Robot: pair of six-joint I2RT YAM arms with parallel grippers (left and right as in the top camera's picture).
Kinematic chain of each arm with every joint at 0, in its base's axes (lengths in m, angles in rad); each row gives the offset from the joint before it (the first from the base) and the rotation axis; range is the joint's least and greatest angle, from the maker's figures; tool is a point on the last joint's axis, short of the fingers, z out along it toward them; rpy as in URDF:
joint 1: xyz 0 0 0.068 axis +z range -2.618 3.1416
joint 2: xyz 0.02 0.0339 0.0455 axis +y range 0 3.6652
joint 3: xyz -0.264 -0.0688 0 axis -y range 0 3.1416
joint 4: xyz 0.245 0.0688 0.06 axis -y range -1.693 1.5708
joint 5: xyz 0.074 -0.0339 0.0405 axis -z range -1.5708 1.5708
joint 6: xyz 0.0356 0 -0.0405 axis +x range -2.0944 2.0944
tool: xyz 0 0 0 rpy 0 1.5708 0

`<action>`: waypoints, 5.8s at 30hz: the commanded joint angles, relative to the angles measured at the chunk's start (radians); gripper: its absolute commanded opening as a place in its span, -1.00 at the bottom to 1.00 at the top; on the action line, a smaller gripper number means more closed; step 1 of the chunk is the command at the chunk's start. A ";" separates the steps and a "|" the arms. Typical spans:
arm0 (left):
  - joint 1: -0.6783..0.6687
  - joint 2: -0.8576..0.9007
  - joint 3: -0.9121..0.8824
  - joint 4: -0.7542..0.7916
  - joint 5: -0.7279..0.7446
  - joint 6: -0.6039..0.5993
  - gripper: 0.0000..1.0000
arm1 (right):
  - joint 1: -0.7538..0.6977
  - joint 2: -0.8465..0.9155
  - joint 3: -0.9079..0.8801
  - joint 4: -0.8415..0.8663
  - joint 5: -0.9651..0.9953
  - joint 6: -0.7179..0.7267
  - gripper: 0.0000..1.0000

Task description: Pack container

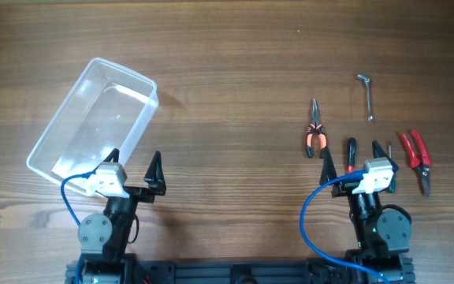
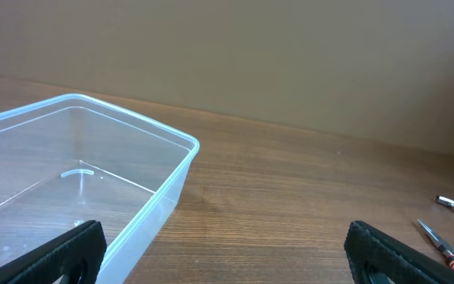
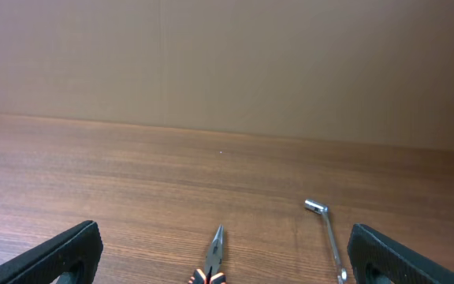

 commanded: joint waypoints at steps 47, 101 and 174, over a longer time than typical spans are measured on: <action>0.006 0.005 -0.001 -0.008 0.023 -0.013 1.00 | 0.007 -0.008 0.000 0.003 -0.016 0.011 1.00; 0.041 0.852 0.972 -0.722 -0.269 -0.246 1.00 | 0.007 0.579 0.509 -0.198 -0.195 0.219 1.00; 0.511 1.835 1.254 -1.054 -0.202 -0.382 -0.72 | 0.007 1.321 1.191 -0.867 -0.177 0.183 0.86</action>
